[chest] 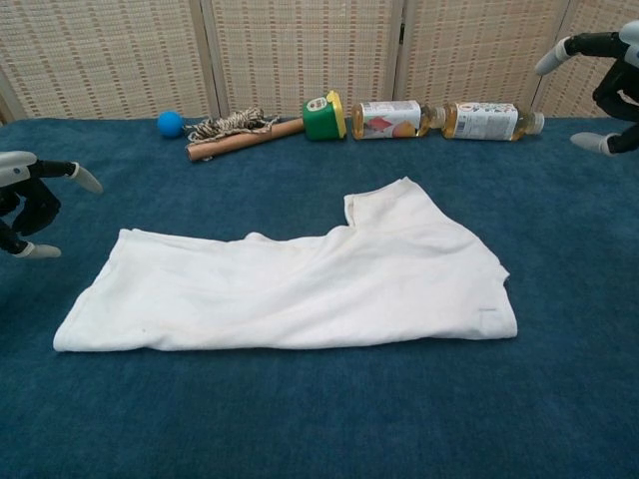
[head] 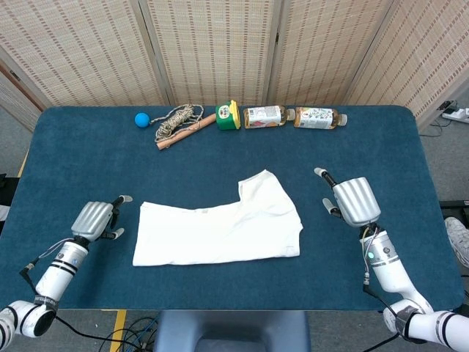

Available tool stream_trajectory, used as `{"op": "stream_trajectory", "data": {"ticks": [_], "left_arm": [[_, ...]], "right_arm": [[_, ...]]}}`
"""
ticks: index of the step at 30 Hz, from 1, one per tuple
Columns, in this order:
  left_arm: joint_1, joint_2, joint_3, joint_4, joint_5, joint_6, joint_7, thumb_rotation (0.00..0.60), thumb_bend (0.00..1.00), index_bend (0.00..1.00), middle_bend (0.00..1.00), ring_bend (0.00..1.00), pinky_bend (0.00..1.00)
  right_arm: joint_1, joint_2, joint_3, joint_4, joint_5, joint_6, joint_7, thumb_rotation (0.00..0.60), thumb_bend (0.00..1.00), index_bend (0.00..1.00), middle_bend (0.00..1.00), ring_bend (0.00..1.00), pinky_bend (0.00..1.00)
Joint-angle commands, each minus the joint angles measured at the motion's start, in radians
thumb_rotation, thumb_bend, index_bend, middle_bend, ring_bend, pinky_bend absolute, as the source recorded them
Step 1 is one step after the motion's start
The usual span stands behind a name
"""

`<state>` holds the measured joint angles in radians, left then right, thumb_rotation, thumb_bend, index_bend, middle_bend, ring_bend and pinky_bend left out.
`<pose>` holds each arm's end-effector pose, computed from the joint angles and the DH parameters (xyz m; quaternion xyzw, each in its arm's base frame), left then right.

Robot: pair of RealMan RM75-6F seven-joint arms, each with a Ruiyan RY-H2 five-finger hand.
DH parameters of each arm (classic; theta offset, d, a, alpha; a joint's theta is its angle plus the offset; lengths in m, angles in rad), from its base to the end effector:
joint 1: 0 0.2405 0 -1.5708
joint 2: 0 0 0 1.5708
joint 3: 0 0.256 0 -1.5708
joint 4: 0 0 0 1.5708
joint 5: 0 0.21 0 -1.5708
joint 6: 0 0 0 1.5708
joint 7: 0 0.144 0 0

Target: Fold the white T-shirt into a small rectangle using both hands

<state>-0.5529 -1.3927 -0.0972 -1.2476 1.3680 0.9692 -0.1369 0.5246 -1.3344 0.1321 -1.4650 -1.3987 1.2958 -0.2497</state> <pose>-0.2751 0.3364 0.0541 -0.6973 -0.4271 -0.3529 0.4549 -0.2191 -0.3205 0.0933 0.6891 -0.2522 0.4146 0.5382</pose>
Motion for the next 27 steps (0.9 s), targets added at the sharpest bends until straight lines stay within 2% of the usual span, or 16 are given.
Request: {"op": "stream_trajectory", "data": {"ticks": [1, 6, 18, 27], "left_arm": [[-0.030, -0.024, -0.031, 0.003, -0.046, -0.044, 0.012, 0.600, 0.27, 0.27, 0.77, 0.71, 0.93], [-0.071, -0.059, -0.059, 0.028, -0.115, -0.110, 0.056, 0.600, 0.27, 0.31, 0.77, 0.72, 0.93], [-0.138, -0.133, -0.090, 0.105, -0.262, -0.219, 0.166, 0.600, 0.27, 0.33, 0.78, 0.73, 0.93], [-0.165, -0.157, -0.100, 0.121, -0.337, -0.255, 0.214, 0.600, 0.30, 0.41, 0.79, 0.74, 0.93]], "right_arm": [[-0.015, 0.011, -0.009, -0.012, -0.010, 0.011, 0.000, 0.600, 0.30, 0.21, 0.88, 0.92, 1.00], [-0.040, 0.026, -0.017, -0.025, -0.023, 0.030, 0.006, 0.600, 0.30, 0.21, 0.88, 0.92, 1.00], [-0.062, 0.023, -0.015, 0.000, -0.010, 0.007, 0.027, 0.600, 0.30, 0.22, 0.88, 0.92, 1.00], [-0.074, 0.024, -0.009, 0.011, -0.015, 0.008, 0.045, 0.600, 0.30, 0.23, 0.88, 0.92, 1.00]]}}
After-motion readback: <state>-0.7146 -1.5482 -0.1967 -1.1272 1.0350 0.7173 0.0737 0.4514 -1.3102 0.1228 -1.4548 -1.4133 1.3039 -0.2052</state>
